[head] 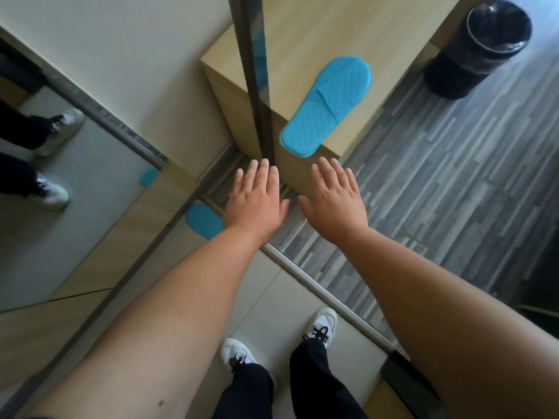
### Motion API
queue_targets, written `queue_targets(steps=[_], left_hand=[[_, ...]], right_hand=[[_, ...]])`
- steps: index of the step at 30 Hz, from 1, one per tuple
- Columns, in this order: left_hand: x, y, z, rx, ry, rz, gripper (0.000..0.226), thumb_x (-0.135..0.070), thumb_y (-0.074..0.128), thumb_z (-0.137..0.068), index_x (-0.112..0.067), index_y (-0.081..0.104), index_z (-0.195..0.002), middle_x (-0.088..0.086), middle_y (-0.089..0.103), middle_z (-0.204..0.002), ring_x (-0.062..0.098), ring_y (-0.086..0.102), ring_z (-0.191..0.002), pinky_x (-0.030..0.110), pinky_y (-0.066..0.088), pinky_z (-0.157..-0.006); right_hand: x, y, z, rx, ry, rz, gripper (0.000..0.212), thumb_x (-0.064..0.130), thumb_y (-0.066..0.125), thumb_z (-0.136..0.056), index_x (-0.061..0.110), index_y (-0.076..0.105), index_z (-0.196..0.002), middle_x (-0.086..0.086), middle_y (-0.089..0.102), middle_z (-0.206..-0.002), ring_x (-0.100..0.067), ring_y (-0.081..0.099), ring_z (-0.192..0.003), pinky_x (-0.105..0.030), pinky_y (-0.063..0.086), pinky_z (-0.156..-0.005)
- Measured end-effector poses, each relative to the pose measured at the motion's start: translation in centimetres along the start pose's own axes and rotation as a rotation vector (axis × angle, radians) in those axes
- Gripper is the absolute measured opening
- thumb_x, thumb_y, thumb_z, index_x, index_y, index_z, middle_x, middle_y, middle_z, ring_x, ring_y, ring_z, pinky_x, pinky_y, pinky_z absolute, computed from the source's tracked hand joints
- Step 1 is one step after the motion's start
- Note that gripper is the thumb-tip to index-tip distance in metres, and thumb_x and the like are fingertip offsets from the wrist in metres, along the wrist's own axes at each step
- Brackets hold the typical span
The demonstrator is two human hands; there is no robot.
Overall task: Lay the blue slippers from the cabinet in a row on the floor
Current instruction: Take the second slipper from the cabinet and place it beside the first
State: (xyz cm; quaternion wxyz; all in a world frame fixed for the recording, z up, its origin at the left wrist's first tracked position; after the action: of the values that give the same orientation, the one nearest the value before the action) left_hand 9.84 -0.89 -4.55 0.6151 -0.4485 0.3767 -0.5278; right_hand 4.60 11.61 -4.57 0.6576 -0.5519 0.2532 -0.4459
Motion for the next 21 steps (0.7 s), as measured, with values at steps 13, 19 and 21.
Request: queue_targets(steps=[13,19,21], left_hand=[[-3.6,-3.2,-10.4,-0.03,-0.007,0.107,0.064,-0.037,0.03,-0.1,-0.005,0.011,-0.152,0.014,0.01,-0.161,0.028,0.007,-0.15,0.043,0.006,-0.122],[-4.4,-3.7,-16.9,-0.043,-0.022,0.289,0.054,-0.021,0.035,-0.099,-0.002,0.02,-0.148,0.017,0.019,-0.159,0.031,0.02,-0.146,0.04,0.019,-0.119],[-4.1,-4.1,-18.6,-0.042,-0.089,0.372,0.049,-0.017,0.038,-0.097,-0.002,0.03,-0.143,0.016,0.029,-0.154,0.033,0.029,-0.139,0.041,0.027,-0.113]], right_hand=[[-7.2,-2.9,-6.5,-0.073,0.197,-0.249,0.068,0.048,0.038,-0.099,0.009,0.021,-0.153,-0.013,0.019,-0.162,-0.027,0.016,-0.149,-0.038,0.011,-0.12],[-8.2,-2.9,-11.1,-0.096,0.34,-0.425,0.046,0.032,0.046,-0.097,0.007,0.044,-0.136,-0.013,0.046,-0.143,-0.031,0.044,-0.13,-0.04,0.037,-0.105],[-8.5,-2.9,-12.4,-0.097,0.435,-0.546,0.036,0.024,0.047,-0.096,0.006,0.05,-0.127,-0.013,0.052,-0.133,-0.031,0.051,-0.12,-0.039,0.042,-0.096]])
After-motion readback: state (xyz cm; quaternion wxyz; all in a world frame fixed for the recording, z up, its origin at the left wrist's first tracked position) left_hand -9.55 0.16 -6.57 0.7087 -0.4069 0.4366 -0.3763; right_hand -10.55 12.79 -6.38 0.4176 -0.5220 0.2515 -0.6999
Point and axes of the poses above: each hand's wrist, its own z-axis away from the middle knuckle, its own y-axis out of the palm, x = y × z, the point moved 7 cm from there along -z, towards the middle knuckle
